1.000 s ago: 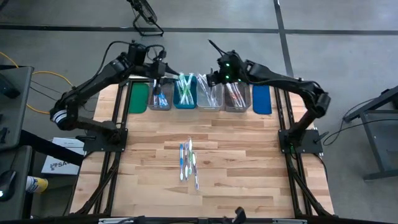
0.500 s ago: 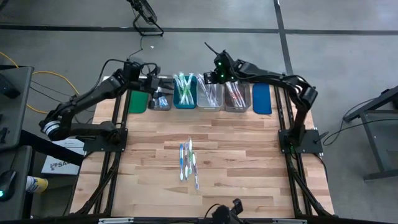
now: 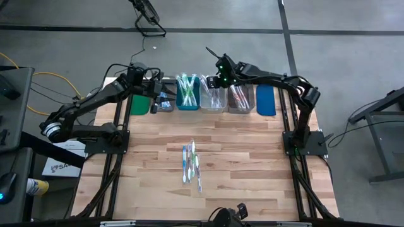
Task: Pick & Place Toothbrushes
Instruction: Put the purple toothbrush into the white bin
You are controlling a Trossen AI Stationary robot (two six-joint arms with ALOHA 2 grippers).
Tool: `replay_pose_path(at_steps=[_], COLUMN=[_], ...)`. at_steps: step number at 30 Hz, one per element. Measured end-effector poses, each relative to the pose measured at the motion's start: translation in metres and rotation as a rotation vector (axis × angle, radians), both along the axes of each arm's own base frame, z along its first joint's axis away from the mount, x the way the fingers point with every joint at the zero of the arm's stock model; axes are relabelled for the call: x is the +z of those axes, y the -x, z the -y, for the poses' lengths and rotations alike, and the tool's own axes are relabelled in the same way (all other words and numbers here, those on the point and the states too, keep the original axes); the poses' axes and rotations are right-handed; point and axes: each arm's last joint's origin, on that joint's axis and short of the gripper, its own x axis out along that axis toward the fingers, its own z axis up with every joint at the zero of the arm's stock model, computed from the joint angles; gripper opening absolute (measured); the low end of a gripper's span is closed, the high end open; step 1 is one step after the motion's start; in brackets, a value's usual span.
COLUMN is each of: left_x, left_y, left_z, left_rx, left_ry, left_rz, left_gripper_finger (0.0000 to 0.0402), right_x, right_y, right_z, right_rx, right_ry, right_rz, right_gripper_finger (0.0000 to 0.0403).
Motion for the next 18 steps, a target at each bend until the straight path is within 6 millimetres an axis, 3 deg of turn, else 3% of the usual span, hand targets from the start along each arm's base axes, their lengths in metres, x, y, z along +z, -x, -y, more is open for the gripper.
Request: replay_pose_path(at_steps=[8,12,18], left_x=[0.003,0.003,0.004], left_y=[0.002,0.002,0.002], left_z=[0.002,0.002,0.002], left_rx=[-0.012,-0.01,-0.011], left_ry=[0.005,0.01,0.029], left_rz=[0.016,0.016,0.024], left_gripper_finger=[0.0095,0.0095,0.0095], right_x=[0.012,0.039,0.091], right_y=[0.005,0.022,0.058], right_z=[-0.009,-0.023,-0.043], right_rx=[0.025,0.075,0.031], right_ry=[-0.058,-0.111,0.037], right_rz=[0.026,0.056,0.066], right_gripper_finger=[0.0167,0.0166,0.0152])
